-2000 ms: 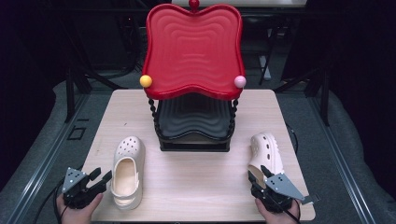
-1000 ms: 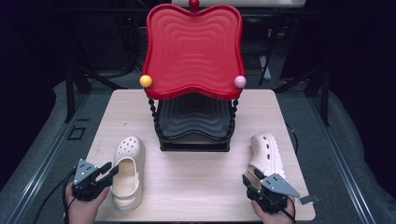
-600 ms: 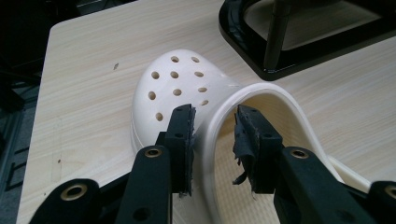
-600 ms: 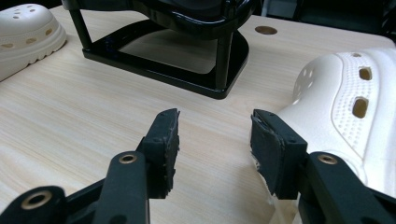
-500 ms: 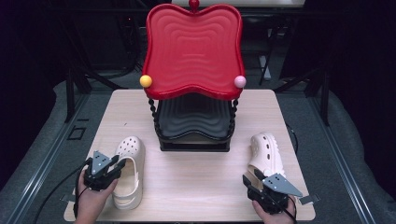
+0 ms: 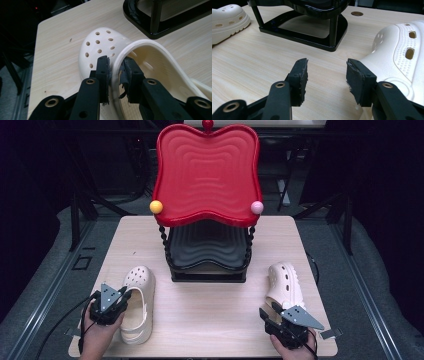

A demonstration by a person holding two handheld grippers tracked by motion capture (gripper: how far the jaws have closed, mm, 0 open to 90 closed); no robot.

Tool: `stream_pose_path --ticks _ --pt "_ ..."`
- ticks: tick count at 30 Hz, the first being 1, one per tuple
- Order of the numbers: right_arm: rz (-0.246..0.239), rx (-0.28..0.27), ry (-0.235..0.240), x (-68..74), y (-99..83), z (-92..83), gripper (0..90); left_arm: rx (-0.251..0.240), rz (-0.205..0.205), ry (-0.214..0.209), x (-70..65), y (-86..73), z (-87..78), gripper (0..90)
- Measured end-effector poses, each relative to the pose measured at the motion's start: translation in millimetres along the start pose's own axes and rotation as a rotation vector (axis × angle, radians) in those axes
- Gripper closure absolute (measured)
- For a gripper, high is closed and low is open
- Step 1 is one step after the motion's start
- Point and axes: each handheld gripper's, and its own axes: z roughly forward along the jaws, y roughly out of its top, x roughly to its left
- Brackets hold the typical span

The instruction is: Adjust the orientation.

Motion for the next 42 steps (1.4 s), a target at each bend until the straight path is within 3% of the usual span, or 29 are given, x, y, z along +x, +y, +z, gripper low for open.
stream_pose_path --ticks 6,10,17,18,19,24,27,31,42 --pt "0.011 -0.016 -0.004 -2.2 0.3 -1.9 51.5 -0.007 -0.008 0.010 0.5 -2.3 -15.2 82.0" --pt "0.026 -0.024 -0.006 -4.8 0.0 -3.6 51.5 -0.026 -0.033 -0.019 -1.6 -4.9 -30.7 82.8" --pt "0.043 -0.036 -0.012 -7.4 0.2 -5.5 51.4 -0.049 0.016 -0.058 -18.1 4.5 -43.8 83.2" --pt "0.045 -0.033 -0.012 -8.1 0.3 -6.1 51.4 -0.058 0.021 -0.087 -26.0 7.8 -44.8 83.3" --pt "0.045 -0.033 -0.012 -8.1 0.3 -6.1 51.4 -0.058 0.021 -0.087 -26.0 7.8 -44.8 83.3" --pt "0.065 -0.049 -0.010 -10.1 0.3 -7.2 51.4 -0.068 0.089 -0.140 -54.1 16.0 -42.0 83.1" --pt "0.068 -0.049 -0.011 -10.3 0.2 -7.4 51.4 -0.069 0.098 -0.167 -62.1 17.9 -39.3 83.2" --pt "0.065 -0.045 -0.008 -9.7 0.3 -6.0 51.4 -0.066 0.140 -0.208 -80.9 23.9 -30.2 83.2" --pt "0.077 -0.047 -0.011 -10.7 -0.1 -5.7 51.4 -0.053 0.239 -0.218 -115.0 41.3 -5.6 83.1"
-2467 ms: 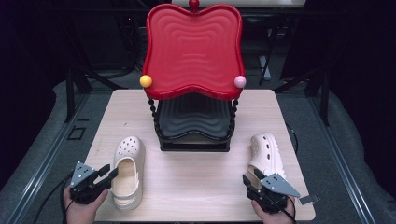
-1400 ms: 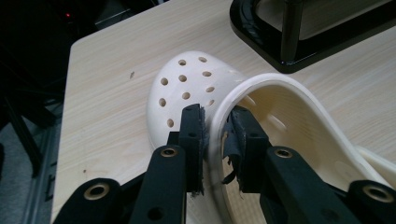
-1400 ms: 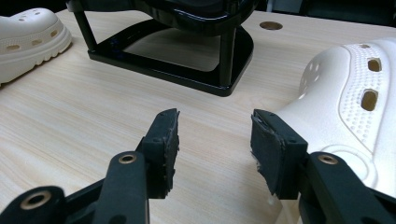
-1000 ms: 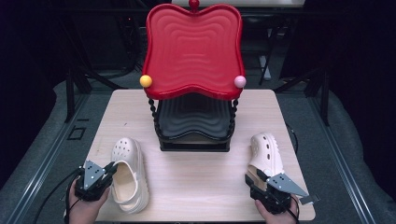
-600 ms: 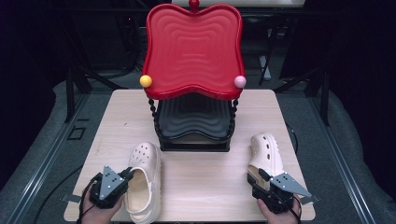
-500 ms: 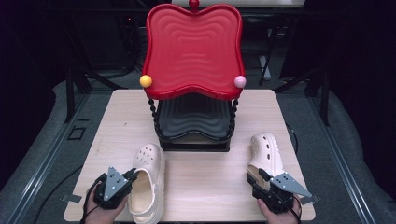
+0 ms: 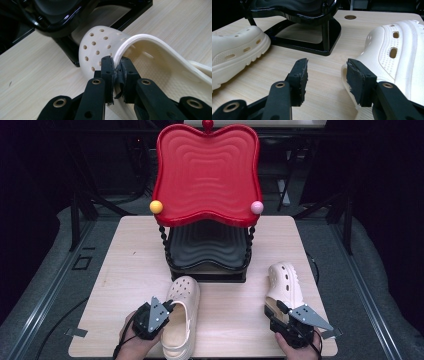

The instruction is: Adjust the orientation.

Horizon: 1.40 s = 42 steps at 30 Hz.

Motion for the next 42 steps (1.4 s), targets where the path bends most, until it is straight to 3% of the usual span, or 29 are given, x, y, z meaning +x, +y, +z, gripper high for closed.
stream_pose_path --ticks 7,12,15,18,20,26,31,34,36,40,42 --pt "-0.003 0.002 0.008 0.7 -0.8 2.5 51.4 -0.010 -0.003 -0.022 -9.6 9.9 15.5 81.3" --pt "-0.003 0.006 0.008 0.4 -0.5 0.8 51.4 -0.024 -0.025 -0.045 -9.7 9.4 17.9 75.2" --pt "-0.002 0.000 0.005 -0.1 -0.2 0.1 51.4 -0.037 -0.084 -0.083 -3.6 6.2 14.1 70.1" --pt "-0.001 -0.009 0.002 -0.4 0.1 0.0 51.4 -0.045 -0.119 -0.090 1.6 2.6 8.9 66.1" --pt "-0.016 0.002 0.003 0.4 1.4 -1.2 51.5 -0.063 -0.154 -0.117 9.6 -5.1 -0.2 61.8" --pt "-0.067 0.013 -0.025 2.6 5.6 -3.1 57.0 -0.069 -0.256 -0.142 25.8 -23.4 -22.0 60.0" --pt "-0.109 0.016 -0.083 -3.9 11.4 -10.6 70.0 -0.076 -0.310 -0.117 37.8 -38.7 -38.3 59.9" --pt "-0.107 0.030 -0.132 -14.5 13.1 -14.3 75.5 -0.072 -0.341 -0.097 45.2 -48.6 -41.6 59.7" --pt "-0.117 0.054 -0.175 -22.9 13.5 -15.5 79.0 -0.070 -0.394 -0.094 52.9 -55.4 -41.3 59.7" --pt "-0.086 0.114 -0.200 -39.2 11.4 -12.8 85.1 -0.067 -0.442 -0.084 61.0 -63.1 -40.3 59.7" --pt "-0.057 0.107 -0.186 -44.6 10.0 -11.9 87.5 -0.062 -0.457 -0.079 63.1 -66.1 -39.3 59.7"
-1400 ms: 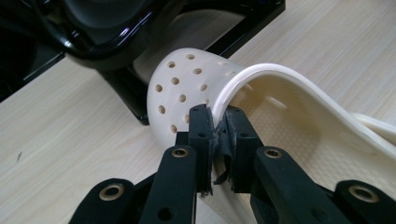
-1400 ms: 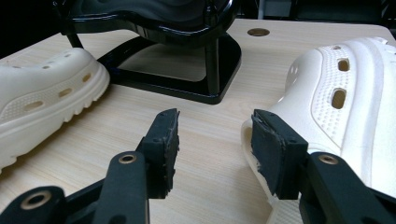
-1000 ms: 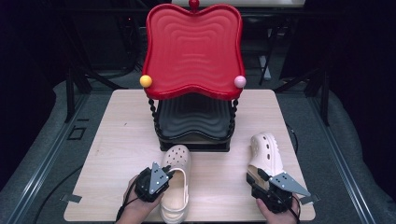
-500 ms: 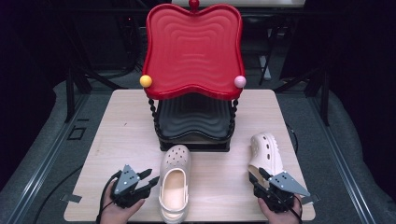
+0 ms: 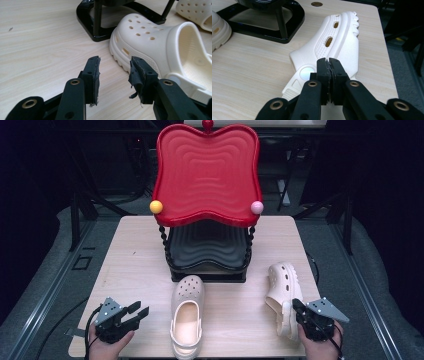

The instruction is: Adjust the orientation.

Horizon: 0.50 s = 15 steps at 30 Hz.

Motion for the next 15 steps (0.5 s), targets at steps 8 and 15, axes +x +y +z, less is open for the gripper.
stream_pose_path --ticks 8,15 --pt "0.003 0.017 -0.017 -2.4 2.2 -0.3 90.0 0.024 -0.031 -0.008 3.6 -6.5 7.2 58.6" --pt "0.008 0.020 -0.029 -10.2 3.3 -2.5 90.0 0.026 0.009 -0.004 -0.7 -6.0 8.6 58.5"
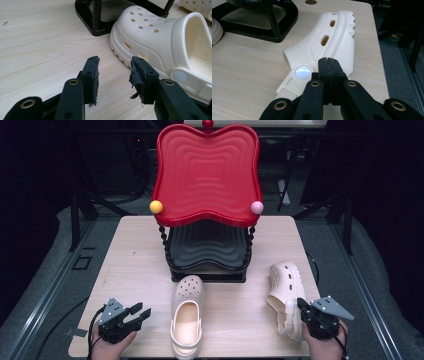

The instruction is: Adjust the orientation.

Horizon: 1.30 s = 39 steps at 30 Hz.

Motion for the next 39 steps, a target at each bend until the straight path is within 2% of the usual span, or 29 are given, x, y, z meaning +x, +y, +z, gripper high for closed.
stream_pose_path --ticks 4,8,12,14,15,16,17,22,23,25,26,28,29,30,31,33,35,36,37,38,39 --pt "0.024 -0.002 -0.016 -9.0 -0.4 -2.0 90.0 0.002 -0.007 -0.001 0.7 -0.6 0.8 58.5" --pt "0.059 -0.006 -0.047 -24.3 -3.0 -4.1 90.0 0.004 -0.004 0.002 0.7 -0.6 1.2 58.5" --pt "0.123 0.018 -0.101 -47.4 -10.4 -2.7 90.0 0.013 -0.004 -0.002 -0.1 -1.0 2.8 58.5" --pt "0.164 0.027 -0.126 -55.8 -14.8 0.4 90.0 0.010 0.000 -0.002 -1.2 -1.0 3.9 58.5" --pt "0.164 0.027 -0.126 -55.8 -14.8 0.4 90.0 0.010 0.000 -0.002 -1.2 -1.0 3.9 58.5" --pt "0.223 0.046 -0.122 -68.1 -20.4 1.7 90.0 0.013 0.004 -0.004 -2.0 -0.7 4.4 58.5" --pt "0.223 0.046 -0.122 -68.1 -20.4 1.7 90.0 0.013 0.004 -0.004 -2.0 -0.7 4.4 58.5" --pt "0.351 0.068 -0.119 -87.7 -34.0 9.4 90.0 0.014 0.000 -0.004 -1.6 -0.9 5.4 58.5" --pt "0.378 0.088 -0.120 -92.8 -37.8 11.1 90.0 0.014 0.001 -0.004 -1.2 -1.0 5.5 58.5" --pt "0.395 0.094 -0.119 -94.9 -39.8 12.3 90.0 0.012 0.000 -0.005 -1.2 -1.2 5.7 58.5" --pt "0.412 0.118 -0.110 -96.8 -43.3 16.3 90.0 0.014 0.001 -0.004 -1.3 -1.1 5.7 58.5" --pt "0.412 0.148 -0.087 -96.6 -45.9 20.7 90.0 0.014 0.001 -0.005 -1.7 -0.9 5.5 58.5" --pt "0.422 0.159 -0.045 -94.2 -45.8 23.4 90.0 0.014 0.002 -0.004 -1.6 -0.8 5.3 58.5" --pt "0.410 0.153 -0.042 -91.0 -45.2 25.2 90.0 0.013 0.003 -0.004 -1.3 -0.8 5.0 58.5" --pt "0.377 0.163 -0.044 -86.7 -42.0 25.0 90.0 0.012 0.000 -0.004 -1.1 -0.9 4.8 58.5" --pt "0.339 0.179 -0.023 -79.7 -38.6 25.7 90.0 0.014 -0.004 -0.001 -0.2 -1.2 4.7 58.5" --pt "0.321 0.164 -0.028 -75.7 -38.0 27.2 90.0 0.017 -0.007 -0.001 0.1 -1.2 4.5 58.5" --pt "0.269 0.156 -0.075 -72.0 -34.1 24.0 88.3 0.017 -0.005 -0.002 0.1 -1.3 4.6 58.5" --pt "0.283 0.128 -0.073 -71.5 -33.9 24.4 87.4 0.018 -0.004 -0.001 0.0 -1.4 4.6 58.5" --pt "0.277 0.133 -0.082 -73.0 -32.7 21.2 86.4 0.018 -0.004 -0.001 -0.1 -1.4 4.6 58.5" --pt "0.286 0.110 -0.093 -73.5 -32.4 19.6 86.2 0.019 -0.002 -0.001 -0.1 -1.4 4.5 58.5"
